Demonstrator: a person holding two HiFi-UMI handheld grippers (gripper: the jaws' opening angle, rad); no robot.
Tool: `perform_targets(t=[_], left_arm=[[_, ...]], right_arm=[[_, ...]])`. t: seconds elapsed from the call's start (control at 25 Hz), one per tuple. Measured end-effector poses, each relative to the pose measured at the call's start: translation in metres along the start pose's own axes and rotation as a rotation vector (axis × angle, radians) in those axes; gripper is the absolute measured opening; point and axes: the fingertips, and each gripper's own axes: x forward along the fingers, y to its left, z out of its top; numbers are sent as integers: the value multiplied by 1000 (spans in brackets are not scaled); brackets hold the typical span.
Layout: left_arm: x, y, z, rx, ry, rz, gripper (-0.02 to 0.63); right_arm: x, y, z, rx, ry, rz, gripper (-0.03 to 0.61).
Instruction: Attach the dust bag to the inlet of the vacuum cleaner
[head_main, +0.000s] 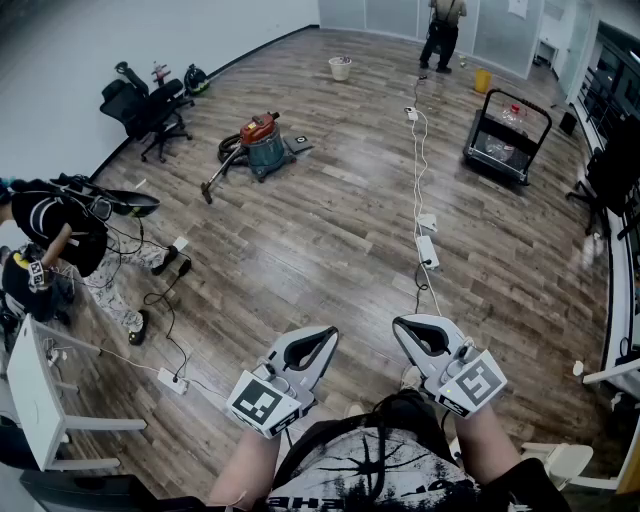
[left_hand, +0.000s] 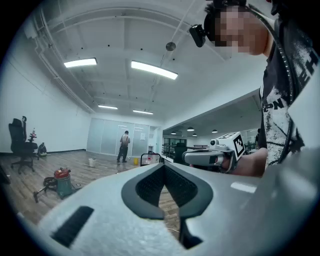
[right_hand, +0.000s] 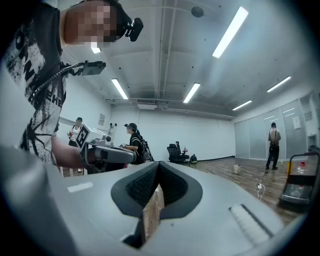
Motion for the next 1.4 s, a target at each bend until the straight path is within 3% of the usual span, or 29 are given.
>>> perform_targets(t=[0.32, 0.52, 0.64, 0.92, 1.4], left_arm=[[9, 0, 5, 19, -22, -22, -3], [3, 12, -3, 3, 13, -10, -3], [8, 12, -1, 0, -19, -32, -3], [9, 19, -8, -12, 2, -11, -3], [22, 64, -27, -54, 18, 6, -3]], right_arm=[[0, -4, 0, 5, -3, 10, 2], [11, -4, 0, 14, 8, 5, 2], [10, -11, 0, 33, 8, -20, 3], [23, -14, -1, 51, 14, 25, 3], [56, -35, -9, 29, 24, 53, 3]])
